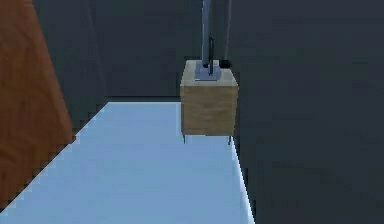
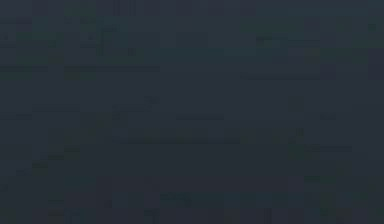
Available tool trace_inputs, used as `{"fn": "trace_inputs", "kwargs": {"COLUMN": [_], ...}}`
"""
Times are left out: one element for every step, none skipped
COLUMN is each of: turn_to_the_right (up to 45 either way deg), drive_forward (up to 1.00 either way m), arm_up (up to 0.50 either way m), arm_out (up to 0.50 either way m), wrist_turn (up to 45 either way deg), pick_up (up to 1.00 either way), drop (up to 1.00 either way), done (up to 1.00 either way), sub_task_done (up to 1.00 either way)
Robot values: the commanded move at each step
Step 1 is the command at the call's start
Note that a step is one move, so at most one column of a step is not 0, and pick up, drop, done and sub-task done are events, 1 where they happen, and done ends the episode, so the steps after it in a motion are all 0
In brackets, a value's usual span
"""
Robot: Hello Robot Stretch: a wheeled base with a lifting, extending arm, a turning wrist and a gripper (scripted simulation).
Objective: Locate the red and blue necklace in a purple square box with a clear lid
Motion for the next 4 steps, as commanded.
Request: {"fn": "trace_inputs", "kwargs": {"turn_to_the_right": [0.0,6.0,0.0,9.0], "drive_forward": [1.00,0.00,0.50,0.00], "arm_up": [0.00,0.00,0.00,0.00], "arm_out": [0.00,0.00,0.00,0.00], "wrist_turn": [0.0,0.0,0.0,0.0], "pick_up": [0.00,0.00,0.00,0.00], "drop": [0.00,0.00,0.00,0.00], "done": [0.00,0.00,0.00,0.00], "sub_task_done": [0.00,0.00,0.00,0.00]}}
